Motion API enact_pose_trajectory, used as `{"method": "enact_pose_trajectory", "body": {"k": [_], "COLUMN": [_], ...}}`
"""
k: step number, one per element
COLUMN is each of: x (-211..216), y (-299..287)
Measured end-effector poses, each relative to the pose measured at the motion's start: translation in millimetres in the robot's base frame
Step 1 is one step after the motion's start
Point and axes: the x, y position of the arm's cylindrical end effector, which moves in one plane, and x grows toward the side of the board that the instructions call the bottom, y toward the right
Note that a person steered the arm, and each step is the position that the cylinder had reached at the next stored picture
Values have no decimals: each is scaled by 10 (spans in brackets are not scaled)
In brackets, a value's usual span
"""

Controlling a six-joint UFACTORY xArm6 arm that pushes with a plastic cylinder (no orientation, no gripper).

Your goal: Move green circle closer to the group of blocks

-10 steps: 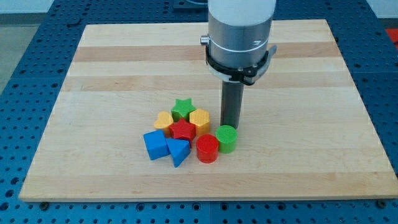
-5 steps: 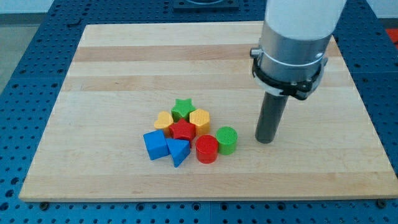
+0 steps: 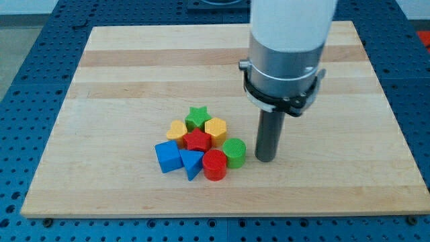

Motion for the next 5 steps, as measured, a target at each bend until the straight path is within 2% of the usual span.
{"method": "enact_pose_trajectory", "body": {"k": [1,5], "x": [129,82], "y": [8,-469]}}
